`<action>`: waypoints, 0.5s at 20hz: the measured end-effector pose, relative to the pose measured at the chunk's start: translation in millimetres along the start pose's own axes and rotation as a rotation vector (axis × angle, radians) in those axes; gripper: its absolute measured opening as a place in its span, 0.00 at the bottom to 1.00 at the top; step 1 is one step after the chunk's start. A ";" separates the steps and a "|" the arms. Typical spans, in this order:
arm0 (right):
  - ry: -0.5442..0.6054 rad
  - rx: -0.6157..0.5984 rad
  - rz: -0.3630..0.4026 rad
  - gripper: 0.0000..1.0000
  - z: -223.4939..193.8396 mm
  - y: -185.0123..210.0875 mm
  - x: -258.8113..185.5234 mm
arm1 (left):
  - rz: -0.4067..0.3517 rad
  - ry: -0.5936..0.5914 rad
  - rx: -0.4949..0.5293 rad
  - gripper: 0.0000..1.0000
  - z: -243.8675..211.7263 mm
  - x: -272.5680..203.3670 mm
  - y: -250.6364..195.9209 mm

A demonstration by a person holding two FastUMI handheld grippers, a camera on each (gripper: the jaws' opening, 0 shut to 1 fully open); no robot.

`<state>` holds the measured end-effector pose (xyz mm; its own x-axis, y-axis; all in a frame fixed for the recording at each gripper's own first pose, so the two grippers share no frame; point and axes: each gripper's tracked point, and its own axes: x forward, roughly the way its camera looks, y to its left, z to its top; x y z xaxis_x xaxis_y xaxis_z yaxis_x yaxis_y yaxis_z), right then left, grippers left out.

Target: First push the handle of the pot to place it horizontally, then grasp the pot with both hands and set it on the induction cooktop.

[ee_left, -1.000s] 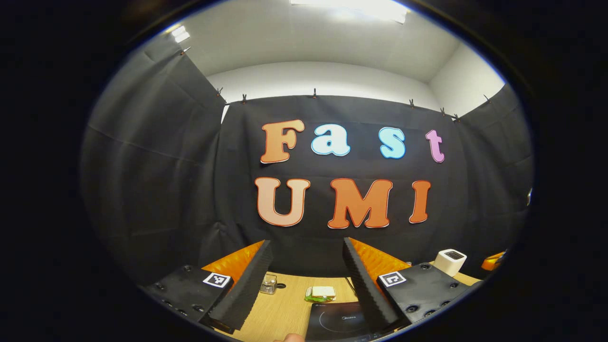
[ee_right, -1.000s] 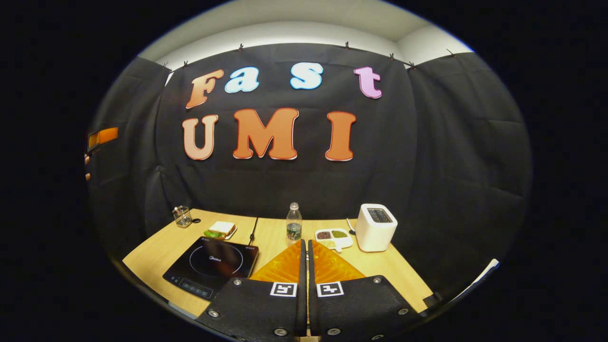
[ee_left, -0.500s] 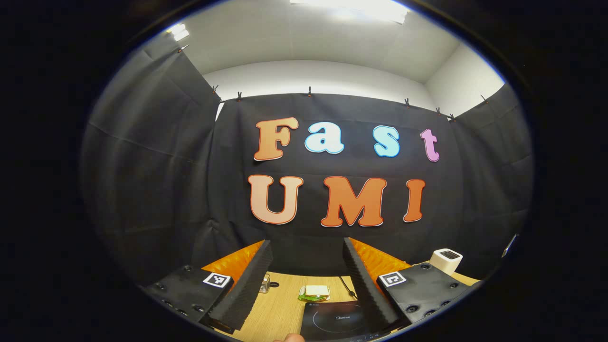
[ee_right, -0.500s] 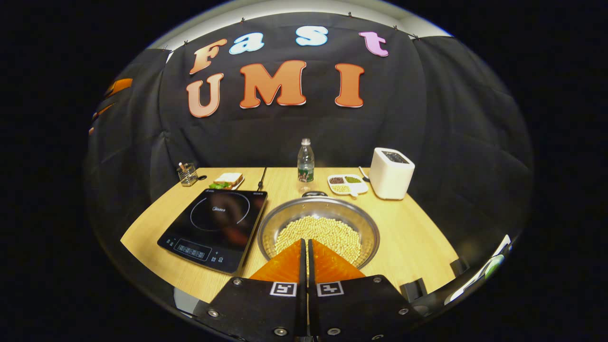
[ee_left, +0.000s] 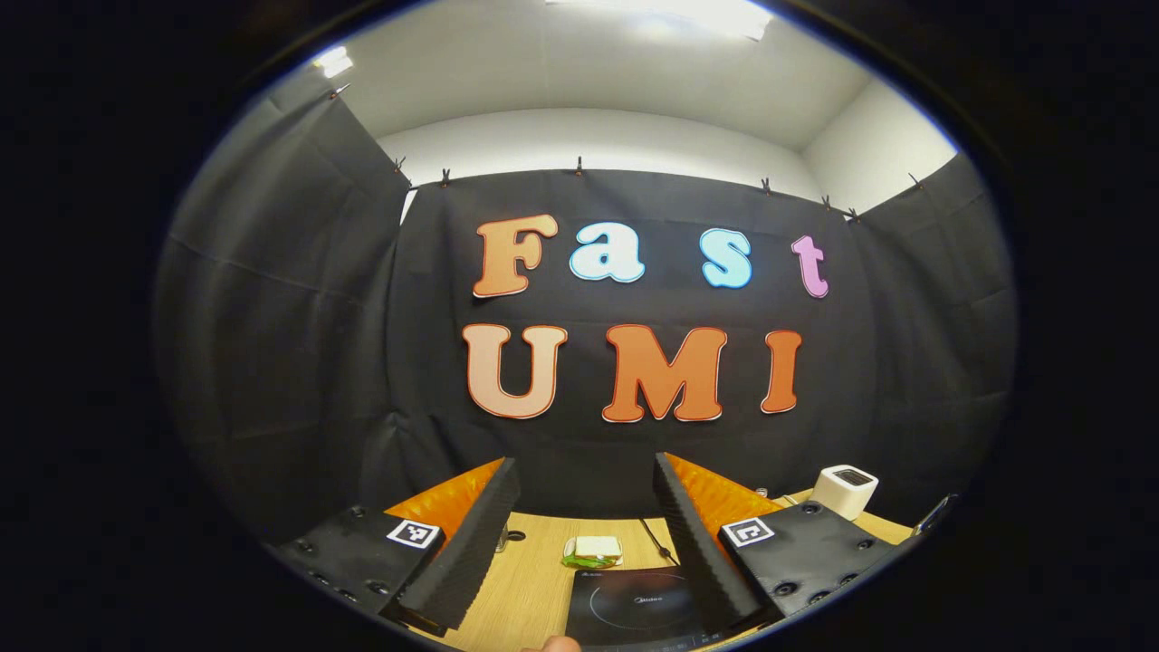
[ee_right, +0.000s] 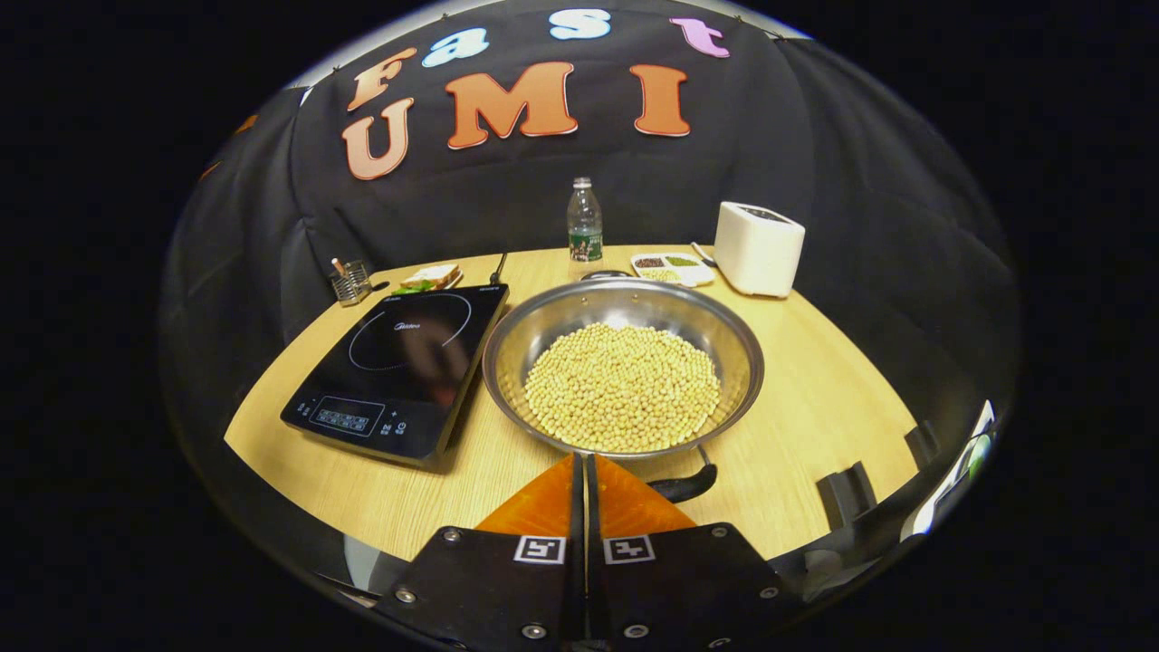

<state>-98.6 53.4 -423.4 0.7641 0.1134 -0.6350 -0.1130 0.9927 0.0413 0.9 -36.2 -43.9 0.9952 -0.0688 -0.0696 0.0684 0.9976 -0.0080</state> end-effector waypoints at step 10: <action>0.068 0.008 0.008 0.00 -21.7 -2.4 13.8 | 0.013 0.001 0.031 0.99 -2.9 2.4 -3.1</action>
<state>-101.5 51.7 -449.0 0.7183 0.1184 -0.6856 -0.1139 0.9921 0.0521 2.9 -39.4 -46.9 0.9960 -0.0556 -0.0705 0.0574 0.9981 0.0243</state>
